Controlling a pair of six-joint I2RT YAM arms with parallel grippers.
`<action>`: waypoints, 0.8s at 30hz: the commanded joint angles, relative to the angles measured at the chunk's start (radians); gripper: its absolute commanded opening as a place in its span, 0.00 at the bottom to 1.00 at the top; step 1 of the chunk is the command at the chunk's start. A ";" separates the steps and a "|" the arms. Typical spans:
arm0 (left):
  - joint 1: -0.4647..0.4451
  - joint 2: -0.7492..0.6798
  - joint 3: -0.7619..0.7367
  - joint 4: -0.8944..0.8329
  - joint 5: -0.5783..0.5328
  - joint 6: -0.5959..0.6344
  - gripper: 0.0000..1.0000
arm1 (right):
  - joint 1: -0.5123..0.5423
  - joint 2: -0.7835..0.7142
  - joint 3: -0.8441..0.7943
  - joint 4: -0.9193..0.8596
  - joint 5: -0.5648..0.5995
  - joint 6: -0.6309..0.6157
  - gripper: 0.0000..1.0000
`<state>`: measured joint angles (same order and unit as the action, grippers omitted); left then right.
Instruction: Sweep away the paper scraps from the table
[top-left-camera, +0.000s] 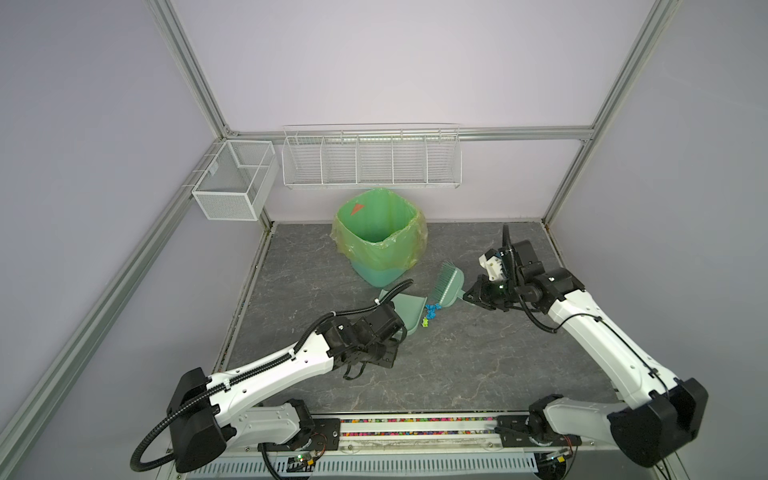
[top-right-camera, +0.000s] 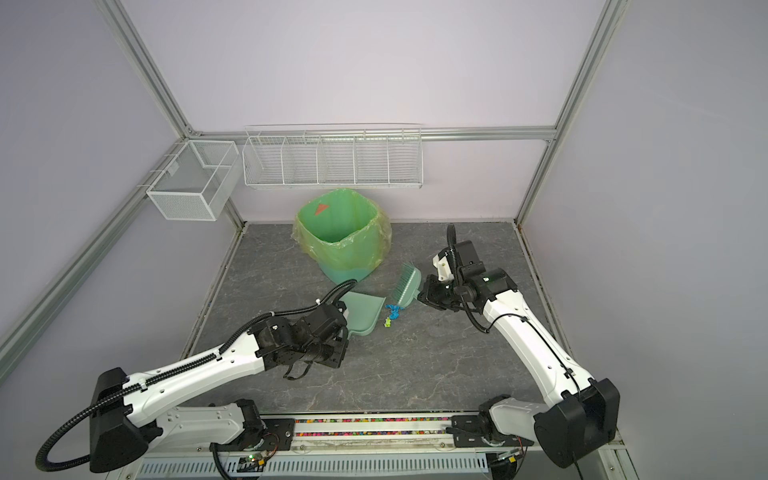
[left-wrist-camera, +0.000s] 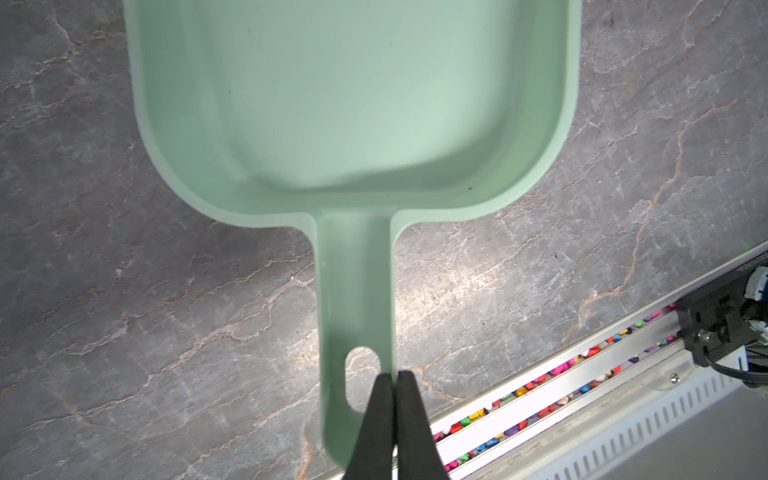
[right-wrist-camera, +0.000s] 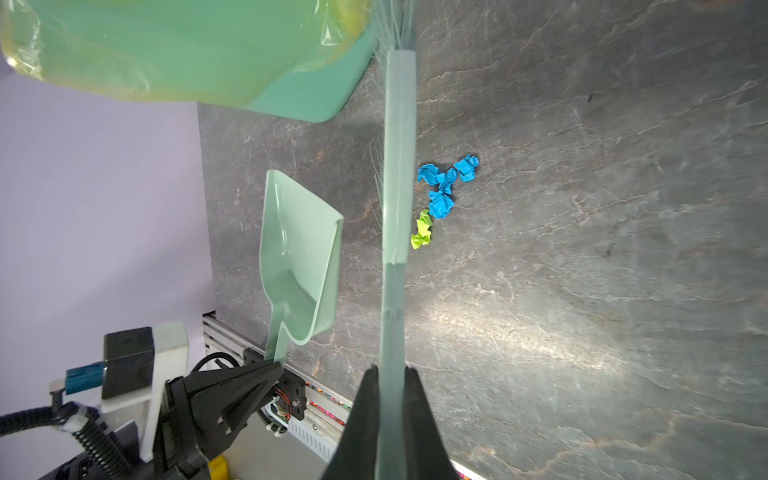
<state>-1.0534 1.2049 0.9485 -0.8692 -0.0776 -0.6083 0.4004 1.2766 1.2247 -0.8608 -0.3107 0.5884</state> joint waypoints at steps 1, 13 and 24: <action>-0.018 0.021 -0.001 0.014 -0.026 -0.018 0.00 | -0.005 0.039 0.065 -0.130 0.038 -0.121 0.07; -0.073 0.084 -0.015 0.017 0.000 -0.055 0.00 | -0.005 0.094 0.166 -0.261 0.173 -0.249 0.07; -0.080 0.110 0.001 -0.028 -0.014 -0.019 0.00 | -0.005 0.142 0.234 -0.316 0.259 -0.319 0.07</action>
<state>-1.1271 1.3056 0.9421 -0.8696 -0.0723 -0.6426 0.3988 1.4067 1.4235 -1.1511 -0.0780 0.3153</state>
